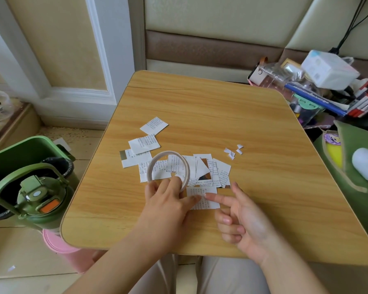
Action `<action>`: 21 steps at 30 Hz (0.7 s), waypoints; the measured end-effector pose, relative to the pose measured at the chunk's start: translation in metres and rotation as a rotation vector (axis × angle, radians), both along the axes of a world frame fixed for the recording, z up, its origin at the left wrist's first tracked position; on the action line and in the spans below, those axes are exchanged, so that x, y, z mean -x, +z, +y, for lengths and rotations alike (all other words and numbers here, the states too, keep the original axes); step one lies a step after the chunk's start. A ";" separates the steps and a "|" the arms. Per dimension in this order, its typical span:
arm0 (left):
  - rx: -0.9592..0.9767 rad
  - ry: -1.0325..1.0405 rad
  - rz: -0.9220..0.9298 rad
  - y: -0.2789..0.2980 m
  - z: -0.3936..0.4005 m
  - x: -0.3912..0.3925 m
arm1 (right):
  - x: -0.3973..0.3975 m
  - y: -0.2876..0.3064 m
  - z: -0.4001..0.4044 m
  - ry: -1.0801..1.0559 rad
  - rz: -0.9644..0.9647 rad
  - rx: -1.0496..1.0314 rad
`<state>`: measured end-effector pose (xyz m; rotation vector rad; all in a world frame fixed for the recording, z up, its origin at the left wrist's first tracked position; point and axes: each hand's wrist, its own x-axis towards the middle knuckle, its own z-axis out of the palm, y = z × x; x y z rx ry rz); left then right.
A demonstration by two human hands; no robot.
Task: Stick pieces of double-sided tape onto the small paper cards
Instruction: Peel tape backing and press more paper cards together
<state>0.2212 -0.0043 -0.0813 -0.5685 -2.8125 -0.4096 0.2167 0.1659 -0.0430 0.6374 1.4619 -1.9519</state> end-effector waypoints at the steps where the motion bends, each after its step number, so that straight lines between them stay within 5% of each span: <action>1: 0.005 -0.003 0.013 -0.001 0.000 0.000 | 0.000 0.000 0.000 0.002 0.002 0.001; 10: 0.129 -0.062 0.224 -0.006 0.005 0.001 | 0.000 0.000 0.001 0.084 0.076 -0.121; 21: 0.084 -0.063 0.179 -0.012 -0.002 0.004 | 0.007 -0.001 0.016 0.112 0.400 -0.755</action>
